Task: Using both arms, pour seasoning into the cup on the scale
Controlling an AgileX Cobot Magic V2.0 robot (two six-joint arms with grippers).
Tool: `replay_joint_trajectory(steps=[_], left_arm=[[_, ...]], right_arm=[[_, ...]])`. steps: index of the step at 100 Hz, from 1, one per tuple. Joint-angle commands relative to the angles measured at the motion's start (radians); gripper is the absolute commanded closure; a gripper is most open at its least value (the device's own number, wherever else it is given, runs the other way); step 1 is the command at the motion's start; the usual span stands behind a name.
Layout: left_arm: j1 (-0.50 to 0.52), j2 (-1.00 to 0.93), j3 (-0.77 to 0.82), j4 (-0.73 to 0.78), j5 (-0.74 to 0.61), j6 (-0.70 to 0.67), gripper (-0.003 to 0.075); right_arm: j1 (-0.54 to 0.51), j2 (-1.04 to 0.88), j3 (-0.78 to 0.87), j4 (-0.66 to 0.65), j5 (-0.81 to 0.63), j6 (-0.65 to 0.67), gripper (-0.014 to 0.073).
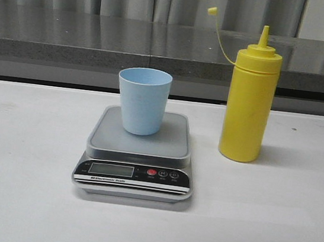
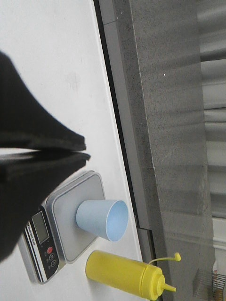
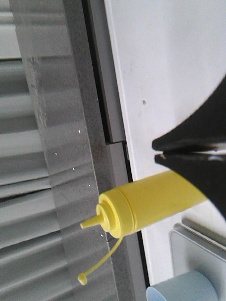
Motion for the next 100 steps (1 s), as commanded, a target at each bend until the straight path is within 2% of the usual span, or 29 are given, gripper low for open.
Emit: replay_joint_trajectory(steps=[1,15,29,58,85,100], left_arm=[[0.004,0.010,-0.025,-0.013,-0.067,-0.008,0.0741],[0.004,0.010,-0.025,-0.013,-0.067,-0.008,0.0741],[0.004,0.010,-0.025,-0.013,-0.067,-0.008,0.0741],[0.004,0.010,-0.025,-0.013,-0.067,-0.008,0.0741],[0.004,0.010,-0.025,-0.013,-0.067,-0.008,0.0741],[0.004,0.010,-0.025,-0.013,-0.067,-0.008,0.0741]], right_arm=[[-0.047,-0.060,0.008,-0.012,-0.078,-0.011,0.0662],[-0.100,-0.158,0.011,-0.095,-0.020,-0.011,0.0662],[-0.105,-0.253,0.011,-0.177,0.079,-0.011,0.0662],[-0.105,-0.483,0.011,-0.154,0.425,-0.011,0.0662],[-0.105,-0.657,0.011,-0.154,0.519,-0.011,0.0662],[-0.105,-0.747,0.011,-0.154,0.638,-0.011,0.0662]])
